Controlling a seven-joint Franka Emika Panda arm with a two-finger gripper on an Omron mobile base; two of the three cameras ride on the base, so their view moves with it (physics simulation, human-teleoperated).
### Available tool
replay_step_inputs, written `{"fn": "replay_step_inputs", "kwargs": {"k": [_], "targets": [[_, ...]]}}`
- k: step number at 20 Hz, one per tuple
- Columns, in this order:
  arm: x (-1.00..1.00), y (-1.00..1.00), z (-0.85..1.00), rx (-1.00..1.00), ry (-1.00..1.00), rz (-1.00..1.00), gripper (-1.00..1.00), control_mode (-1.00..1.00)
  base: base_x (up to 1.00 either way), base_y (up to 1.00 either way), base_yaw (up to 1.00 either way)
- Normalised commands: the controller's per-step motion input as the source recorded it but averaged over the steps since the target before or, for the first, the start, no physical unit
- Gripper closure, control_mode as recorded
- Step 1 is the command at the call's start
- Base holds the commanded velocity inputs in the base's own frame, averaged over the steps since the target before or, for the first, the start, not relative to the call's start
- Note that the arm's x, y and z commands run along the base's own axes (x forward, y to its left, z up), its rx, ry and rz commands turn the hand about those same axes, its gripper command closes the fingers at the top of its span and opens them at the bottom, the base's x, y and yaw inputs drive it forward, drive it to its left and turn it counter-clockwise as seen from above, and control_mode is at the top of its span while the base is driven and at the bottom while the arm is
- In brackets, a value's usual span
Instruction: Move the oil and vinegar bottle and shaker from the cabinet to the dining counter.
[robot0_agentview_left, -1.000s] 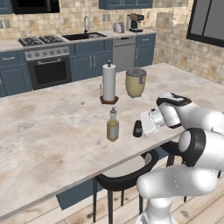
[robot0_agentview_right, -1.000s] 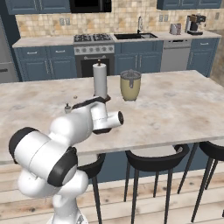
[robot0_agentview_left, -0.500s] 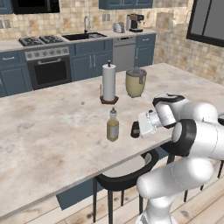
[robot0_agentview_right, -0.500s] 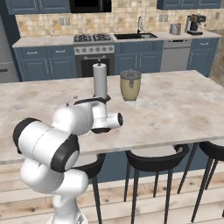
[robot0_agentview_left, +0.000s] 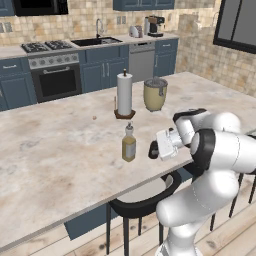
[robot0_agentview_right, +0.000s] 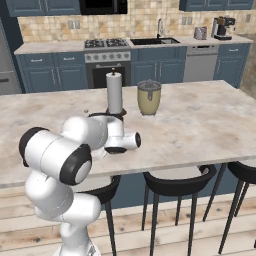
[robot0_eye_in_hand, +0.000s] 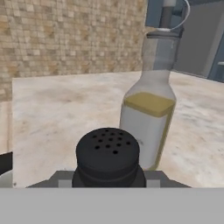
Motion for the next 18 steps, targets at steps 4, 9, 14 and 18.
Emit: {"fn": "replay_step_inputs", "kwargs": {"k": [4, 9, 14, 18], "targets": [[0.09, 0.01, -0.11, 0.0, -0.06, 0.03, 1.0, -1.0, 0.0, 0.0, 0.0], [0.05, 0.0, -0.1, 0.0, -0.05, 0.03, 1.0, -1.0, 0.0, 0.0, 0.0], [0.1, 0.01, -0.07, 0.01, -0.04, 0.02, 1.0, -1.0, 0.0, 0.0, 0.0], [0.15, 0.0, -0.05, 0.02, -0.02, 0.01, 1.0, -1.0, 0.0, 0.0, 0.0]]}}
